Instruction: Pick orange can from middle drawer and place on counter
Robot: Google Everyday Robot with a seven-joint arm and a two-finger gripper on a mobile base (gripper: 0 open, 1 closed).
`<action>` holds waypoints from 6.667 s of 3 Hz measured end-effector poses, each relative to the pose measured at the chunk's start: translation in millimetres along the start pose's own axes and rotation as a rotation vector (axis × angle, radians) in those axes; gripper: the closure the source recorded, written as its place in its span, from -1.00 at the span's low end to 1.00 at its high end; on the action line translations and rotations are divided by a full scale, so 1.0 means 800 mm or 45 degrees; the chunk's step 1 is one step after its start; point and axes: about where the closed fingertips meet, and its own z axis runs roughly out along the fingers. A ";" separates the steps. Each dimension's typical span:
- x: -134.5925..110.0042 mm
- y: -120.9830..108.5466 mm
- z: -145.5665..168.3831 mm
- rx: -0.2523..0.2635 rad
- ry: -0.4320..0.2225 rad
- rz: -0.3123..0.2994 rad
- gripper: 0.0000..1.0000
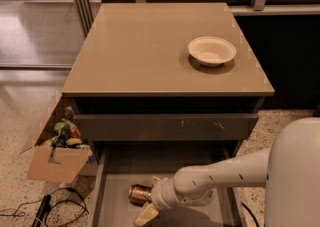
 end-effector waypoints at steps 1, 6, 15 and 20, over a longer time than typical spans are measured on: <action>0.003 0.009 0.007 -0.007 -0.010 0.025 -1.00; 0.003 0.009 0.007 -0.007 -0.011 0.025 1.00; -0.283 0.033 -0.373 0.272 -0.093 -0.436 1.00; -0.454 -0.053 -0.475 0.471 -0.206 -0.722 1.00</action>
Offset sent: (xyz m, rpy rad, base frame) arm -0.0061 0.0041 -0.0047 0.0113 0.0127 -0.0116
